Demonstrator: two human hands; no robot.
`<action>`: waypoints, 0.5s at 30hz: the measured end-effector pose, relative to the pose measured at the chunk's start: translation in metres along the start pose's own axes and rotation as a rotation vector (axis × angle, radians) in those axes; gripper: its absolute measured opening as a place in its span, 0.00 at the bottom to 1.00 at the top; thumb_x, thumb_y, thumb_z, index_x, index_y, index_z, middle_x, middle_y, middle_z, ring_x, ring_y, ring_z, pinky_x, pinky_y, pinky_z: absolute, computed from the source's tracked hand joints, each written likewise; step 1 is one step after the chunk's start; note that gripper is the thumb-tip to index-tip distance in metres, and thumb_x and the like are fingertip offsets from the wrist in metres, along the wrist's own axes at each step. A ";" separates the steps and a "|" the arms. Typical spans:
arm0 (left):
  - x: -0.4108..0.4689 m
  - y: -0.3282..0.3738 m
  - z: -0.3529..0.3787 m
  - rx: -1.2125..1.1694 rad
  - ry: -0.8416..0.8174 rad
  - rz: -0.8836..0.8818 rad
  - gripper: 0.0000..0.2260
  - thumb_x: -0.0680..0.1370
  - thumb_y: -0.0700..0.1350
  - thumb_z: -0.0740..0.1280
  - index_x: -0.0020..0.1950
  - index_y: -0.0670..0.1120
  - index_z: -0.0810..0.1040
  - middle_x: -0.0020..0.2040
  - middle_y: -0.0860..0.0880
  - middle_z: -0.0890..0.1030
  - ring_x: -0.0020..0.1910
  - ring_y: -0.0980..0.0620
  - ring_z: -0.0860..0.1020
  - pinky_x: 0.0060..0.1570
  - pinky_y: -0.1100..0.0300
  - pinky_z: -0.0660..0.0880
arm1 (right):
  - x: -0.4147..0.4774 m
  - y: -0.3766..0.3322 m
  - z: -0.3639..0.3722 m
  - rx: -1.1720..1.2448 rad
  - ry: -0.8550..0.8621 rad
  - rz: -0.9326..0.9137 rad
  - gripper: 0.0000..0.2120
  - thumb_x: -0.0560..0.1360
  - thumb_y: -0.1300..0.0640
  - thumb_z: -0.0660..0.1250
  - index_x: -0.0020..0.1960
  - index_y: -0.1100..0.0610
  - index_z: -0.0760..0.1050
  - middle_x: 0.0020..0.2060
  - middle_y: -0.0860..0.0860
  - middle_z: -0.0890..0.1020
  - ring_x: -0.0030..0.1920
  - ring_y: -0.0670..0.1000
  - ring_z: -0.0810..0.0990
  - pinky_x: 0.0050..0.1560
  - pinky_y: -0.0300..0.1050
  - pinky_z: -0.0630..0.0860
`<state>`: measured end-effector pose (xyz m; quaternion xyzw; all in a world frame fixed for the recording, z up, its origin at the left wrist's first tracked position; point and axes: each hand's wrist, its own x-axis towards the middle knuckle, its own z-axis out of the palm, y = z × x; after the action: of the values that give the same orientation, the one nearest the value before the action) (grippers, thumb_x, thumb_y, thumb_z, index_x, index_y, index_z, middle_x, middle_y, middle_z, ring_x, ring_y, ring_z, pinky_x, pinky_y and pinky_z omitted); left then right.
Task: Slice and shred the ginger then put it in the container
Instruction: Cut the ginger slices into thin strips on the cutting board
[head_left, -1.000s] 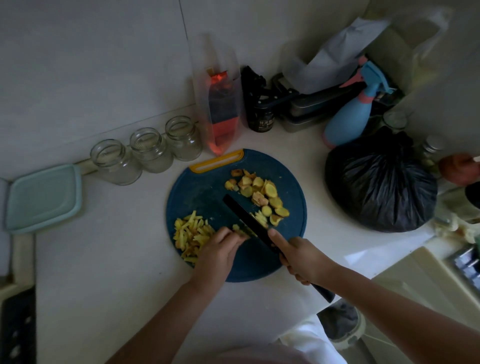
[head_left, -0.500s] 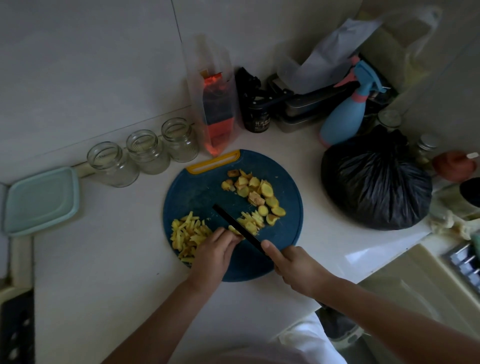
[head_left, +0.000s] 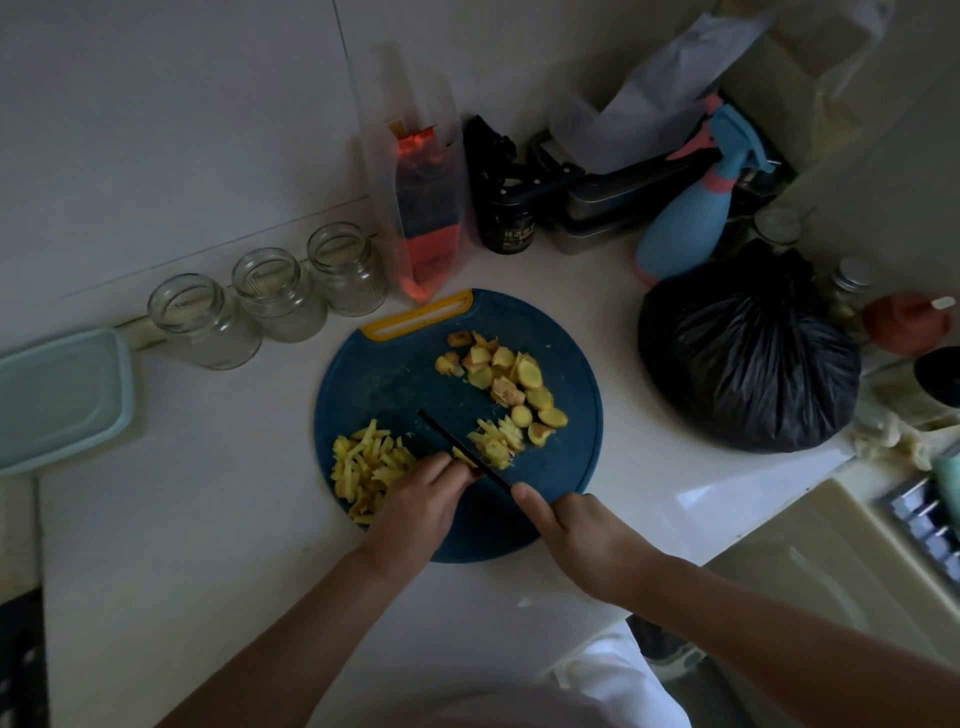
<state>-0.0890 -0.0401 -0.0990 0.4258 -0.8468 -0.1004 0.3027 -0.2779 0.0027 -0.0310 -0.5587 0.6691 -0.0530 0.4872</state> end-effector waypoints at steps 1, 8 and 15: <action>0.001 0.000 0.000 0.002 0.005 0.002 0.08 0.77 0.40 0.62 0.39 0.42 0.77 0.36 0.48 0.75 0.35 0.54 0.74 0.37 0.65 0.71 | 0.000 -0.002 0.000 0.000 0.002 0.009 0.31 0.77 0.34 0.48 0.32 0.59 0.66 0.30 0.54 0.73 0.31 0.48 0.71 0.41 0.45 0.73; 0.003 0.001 0.000 -0.010 -0.009 -0.002 0.10 0.77 0.40 0.61 0.39 0.43 0.78 0.35 0.49 0.75 0.36 0.55 0.72 0.41 0.66 0.71 | 0.002 -0.015 -0.015 0.017 -0.103 0.093 0.30 0.79 0.35 0.47 0.34 0.58 0.66 0.27 0.52 0.68 0.18 0.42 0.65 0.22 0.30 0.63; 0.002 0.000 -0.001 -0.023 -0.013 0.001 0.10 0.77 0.38 0.61 0.38 0.43 0.78 0.35 0.49 0.74 0.36 0.56 0.71 0.42 0.67 0.70 | 0.007 -0.016 -0.016 -0.063 -0.088 0.060 0.30 0.80 0.36 0.47 0.31 0.58 0.64 0.27 0.54 0.70 0.24 0.45 0.68 0.29 0.33 0.69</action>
<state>-0.0895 -0.0414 -0.0972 0.4213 -0.8477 -0.1128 0.3021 -0.2777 -0.0165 -0.0172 -0.5553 0.6647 0.0074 0.4997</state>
